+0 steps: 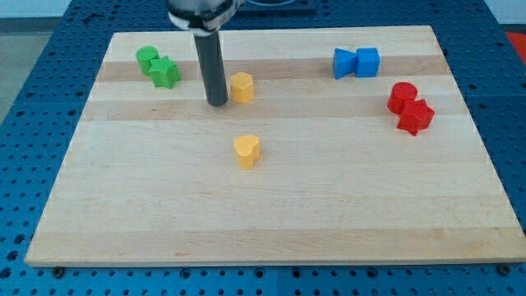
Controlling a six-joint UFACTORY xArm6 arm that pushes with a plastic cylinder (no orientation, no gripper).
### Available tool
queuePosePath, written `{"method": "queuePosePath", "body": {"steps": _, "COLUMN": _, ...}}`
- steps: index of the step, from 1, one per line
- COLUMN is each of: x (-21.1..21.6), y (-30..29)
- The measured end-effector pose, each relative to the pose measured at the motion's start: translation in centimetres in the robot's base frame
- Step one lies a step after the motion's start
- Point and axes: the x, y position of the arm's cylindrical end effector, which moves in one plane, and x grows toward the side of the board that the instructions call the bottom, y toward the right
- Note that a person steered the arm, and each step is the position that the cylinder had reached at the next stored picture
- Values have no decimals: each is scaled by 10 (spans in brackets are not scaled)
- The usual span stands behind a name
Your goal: Move the yellow hexagon to the top center
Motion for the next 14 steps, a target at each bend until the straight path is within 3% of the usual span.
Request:
{"method": "queuePosePath", "body": {"steps": 1, "x": 30, "y": 14}}
{"method": "queuePosePath", "body": {"steps": 3, "x": -8, "y": 41}}
{"method": "queuePosePath", "body": {"steps": 9, "x": -109, "y": 2}}
{"method": "queuePosePath", "body": {"steps": 12, "x": -111, "y": 48}}
{"method": "queuePosePath", "body": {"steps": 14, "x": -149, "y": 55}}
